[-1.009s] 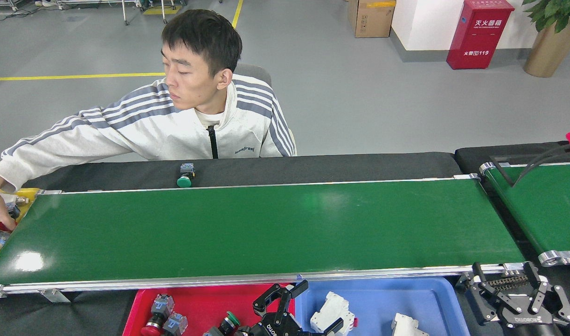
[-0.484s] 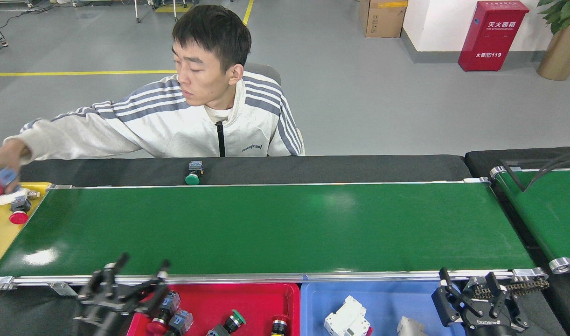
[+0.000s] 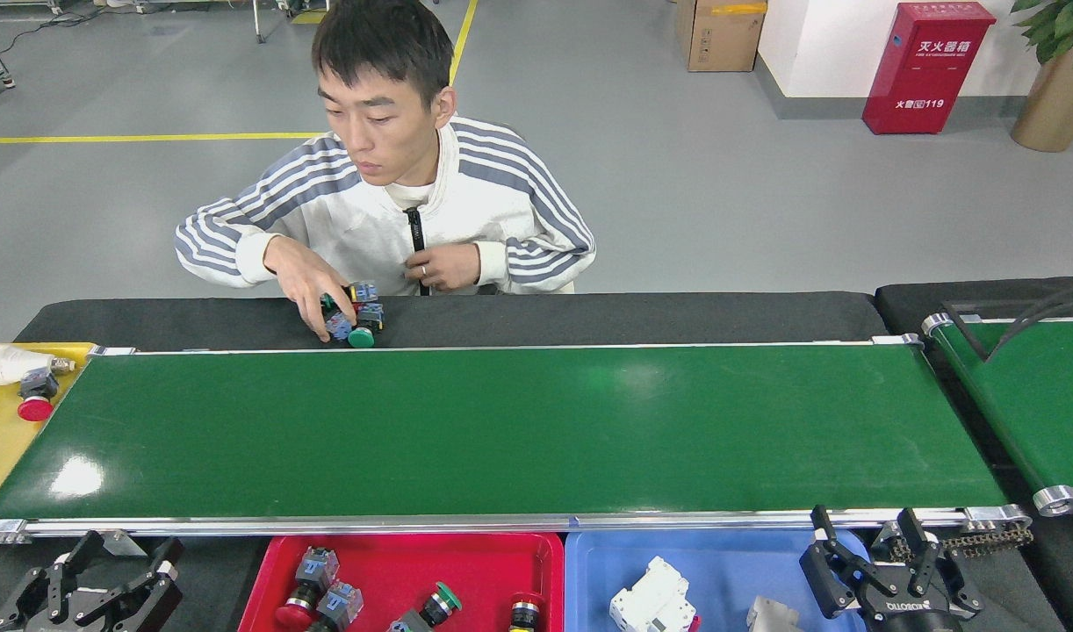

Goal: Pick switch part from conveyor to tray

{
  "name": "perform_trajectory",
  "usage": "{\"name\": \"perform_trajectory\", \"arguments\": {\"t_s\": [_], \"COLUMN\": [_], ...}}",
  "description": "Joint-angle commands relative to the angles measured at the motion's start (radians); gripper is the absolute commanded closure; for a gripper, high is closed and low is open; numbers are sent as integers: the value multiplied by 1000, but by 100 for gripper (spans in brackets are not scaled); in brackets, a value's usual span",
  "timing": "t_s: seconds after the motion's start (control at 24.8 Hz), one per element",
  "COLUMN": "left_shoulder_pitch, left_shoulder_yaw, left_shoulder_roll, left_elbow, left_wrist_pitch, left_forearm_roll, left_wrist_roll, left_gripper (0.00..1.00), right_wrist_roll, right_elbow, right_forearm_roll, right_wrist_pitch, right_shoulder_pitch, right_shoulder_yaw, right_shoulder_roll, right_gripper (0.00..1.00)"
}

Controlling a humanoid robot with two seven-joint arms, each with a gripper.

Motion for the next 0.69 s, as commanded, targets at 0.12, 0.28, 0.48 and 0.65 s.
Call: {"name": "perform_trajectory", "arguments": {"t_s": [0.12,0.28,0.48,0.65], "left_shoulder_pitch": [-4,-4,-2,-4], "left_shoulder_yaw": [90,97,99,97], "left_shoulder_roll": [10,16,18,16], "left_elbow": [-6,-6,-6,-6], "left_wrist_pitch": [12,64,67,110], "left_forearm_roll": [1,1,1,1], "left_wrist_roll": [9,9,9,9], "left_gripper": [1,1,1,1], "right_wrist_roll": [-1,-1,1,10], "right_elbow": [-14,-16,-20,-22], "right_forearm_roll": [-1,-1,0,0], "right_wrist_pitch": [-2,-1,1,7], "right_shoulder_pitch": [-6,0,0,-2], "right_shoulder_yaw": [21,24,29,32], "right_shoulder_roll": [-15,-14,-10,-6], "right_gripper": [0,0,0,0]}}
